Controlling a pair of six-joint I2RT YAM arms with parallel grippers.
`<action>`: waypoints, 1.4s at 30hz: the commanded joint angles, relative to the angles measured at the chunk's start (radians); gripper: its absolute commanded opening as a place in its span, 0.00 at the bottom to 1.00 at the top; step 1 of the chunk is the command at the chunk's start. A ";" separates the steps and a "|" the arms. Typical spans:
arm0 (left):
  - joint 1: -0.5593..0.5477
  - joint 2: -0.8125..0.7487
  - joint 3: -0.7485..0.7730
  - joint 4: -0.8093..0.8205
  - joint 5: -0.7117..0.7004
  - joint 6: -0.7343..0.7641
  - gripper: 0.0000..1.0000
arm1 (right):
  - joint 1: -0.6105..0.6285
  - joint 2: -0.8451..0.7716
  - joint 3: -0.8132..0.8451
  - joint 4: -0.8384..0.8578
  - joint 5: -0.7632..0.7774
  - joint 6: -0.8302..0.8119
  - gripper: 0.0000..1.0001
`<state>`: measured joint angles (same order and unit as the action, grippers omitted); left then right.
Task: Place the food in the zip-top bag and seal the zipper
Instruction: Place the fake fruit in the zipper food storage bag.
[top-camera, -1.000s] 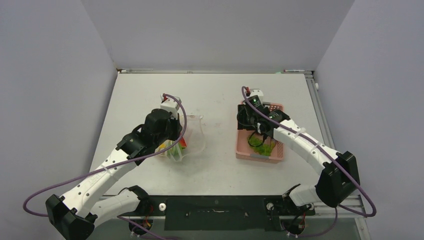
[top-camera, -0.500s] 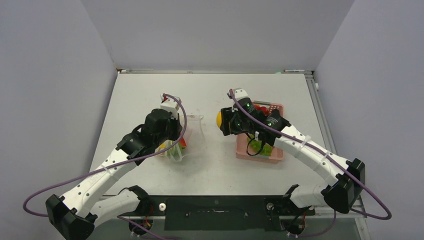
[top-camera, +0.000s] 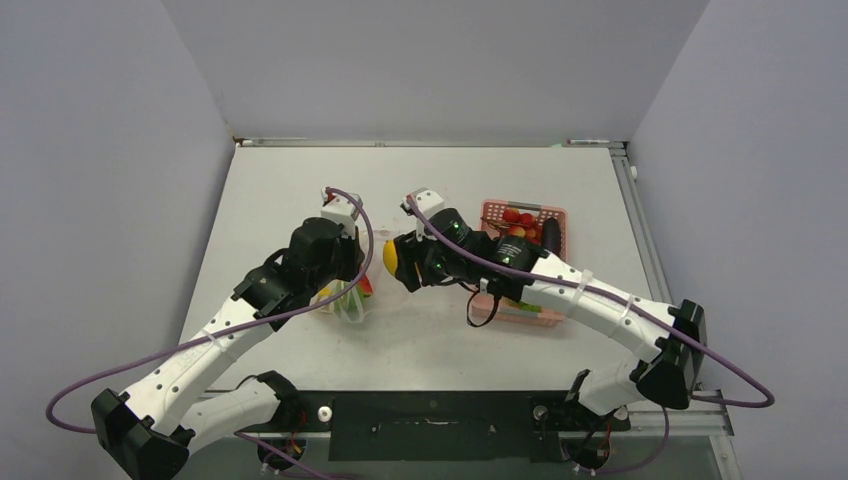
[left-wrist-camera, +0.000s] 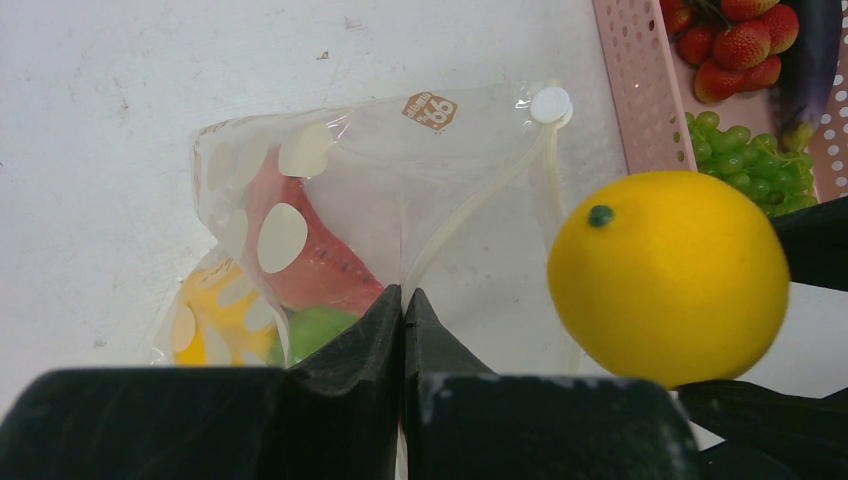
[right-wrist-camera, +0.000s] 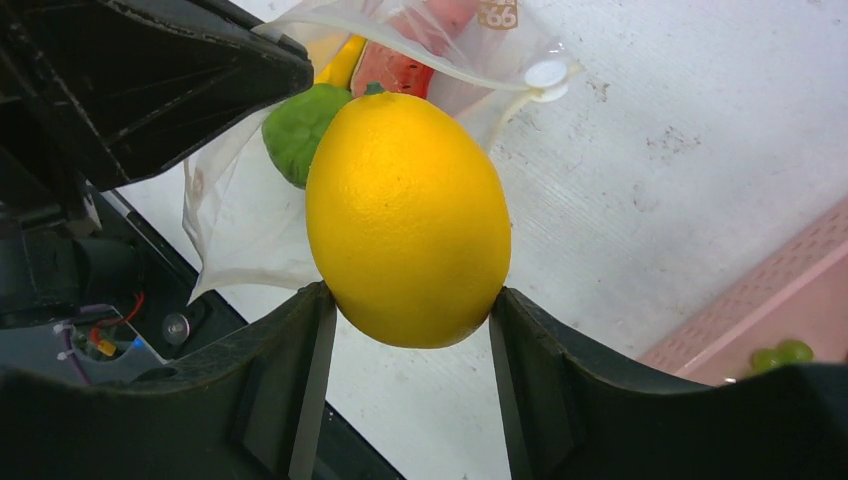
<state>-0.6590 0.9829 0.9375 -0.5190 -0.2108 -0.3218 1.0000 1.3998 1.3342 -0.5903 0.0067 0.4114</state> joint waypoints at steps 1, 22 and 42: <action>0.006 -0.012 0.009 0.048 0.004 -0.003 0.00 | 0.011 0.059 0.052 0.073 0.002 -0.010 0.29; 0.006 -0.012 0.011 0.047 0.007 -0.002 0.00 | 0.020 0.262 0.121 0.171 -0.035 0.029 0.47; 0.006 -0.009 0.011 0.049 0.010 -0.003 0.00 | 0.021 0.205 0.098 0.166 -0.010 0.061 0.74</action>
<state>-0.6590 0.9829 0.9375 -0.5194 -0.2081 -0.3218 1.0157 1.6779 1.4231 -0.4469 -0.0296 0.4610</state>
